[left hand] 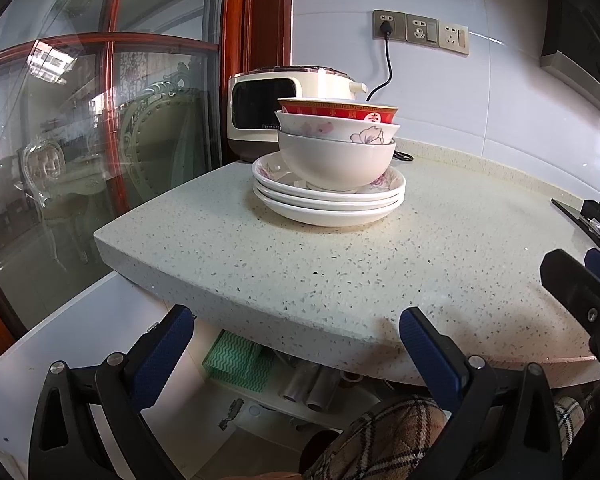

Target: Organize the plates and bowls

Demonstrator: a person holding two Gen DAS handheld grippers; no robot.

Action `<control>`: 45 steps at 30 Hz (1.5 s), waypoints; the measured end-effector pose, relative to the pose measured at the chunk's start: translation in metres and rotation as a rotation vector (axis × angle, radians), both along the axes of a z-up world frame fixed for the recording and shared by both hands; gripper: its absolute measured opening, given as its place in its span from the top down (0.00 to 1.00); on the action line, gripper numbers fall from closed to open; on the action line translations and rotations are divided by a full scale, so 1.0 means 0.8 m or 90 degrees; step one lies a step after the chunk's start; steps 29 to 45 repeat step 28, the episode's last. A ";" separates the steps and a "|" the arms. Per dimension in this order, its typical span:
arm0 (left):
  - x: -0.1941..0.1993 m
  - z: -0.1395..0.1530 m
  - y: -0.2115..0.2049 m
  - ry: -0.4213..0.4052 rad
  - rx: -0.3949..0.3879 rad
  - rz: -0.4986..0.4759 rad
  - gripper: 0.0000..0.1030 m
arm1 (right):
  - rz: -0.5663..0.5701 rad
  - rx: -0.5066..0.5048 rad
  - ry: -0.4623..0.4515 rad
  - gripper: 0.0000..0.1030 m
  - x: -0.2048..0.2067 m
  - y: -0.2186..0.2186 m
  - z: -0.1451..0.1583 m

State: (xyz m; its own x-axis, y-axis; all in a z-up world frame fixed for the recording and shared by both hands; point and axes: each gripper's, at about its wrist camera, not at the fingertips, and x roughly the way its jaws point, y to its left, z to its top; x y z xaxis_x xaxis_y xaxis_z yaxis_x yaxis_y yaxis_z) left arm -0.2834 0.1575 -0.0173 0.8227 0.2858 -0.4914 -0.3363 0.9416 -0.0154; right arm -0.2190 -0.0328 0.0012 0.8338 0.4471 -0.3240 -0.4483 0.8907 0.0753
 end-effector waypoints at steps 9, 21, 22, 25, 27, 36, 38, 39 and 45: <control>-0.001 -0.002 0.004 0.002 0.004 -0.005 0.00 | 0.001 -0.001 0.001 0.00 0.000 0.000 -0.001; -0.003 -0.001 0.005 -0.002 0.003 -0.004 0.00 | 0.001 -0.002 0.001 0.00 -0.001 0.000 -0.003; -0.003 -0.001 0.004 -0.003 0.002 -0.004 0.00 | 0.001 -0.001 0.002 0.00 -0.001 0.000 -0.004; -0.003 -0.001 0.004 -0.003 -0.002 -0.006 0.00 | 0.001 -0.001 0.002 0.00 -0.001 -0.001 -0.005; -0.002 -0.001 0.003 -0.002 -0.003 0.000 0.00 | 0.001 -0.002 0.002 0.00 -0.002 0.000 -0.005; -0.003 -0.002 0.003 -0.004 -0.003 0.000 0.00 | 0.001 -0.001 0.002 0.00 -0.002 0.000 -0.005; -0.003 -0.002 0.003 -0.004 -0.003 0.000 0.00 | 0.001 -0.001 0.002 0.00 -0.002 0.000 -0.005; -0.003 -0.002 0.003 -0.004 -0.003 0.000 0.00 | 0.001 -0.001 0.002 0.00 -0.002 0.000 -0.005; -0.003 -0.002 0.003 -0.004 -0.003 0.000 0.00 | 0.001 -0.001 0.002 0.00 -0.002 0.000 -0.005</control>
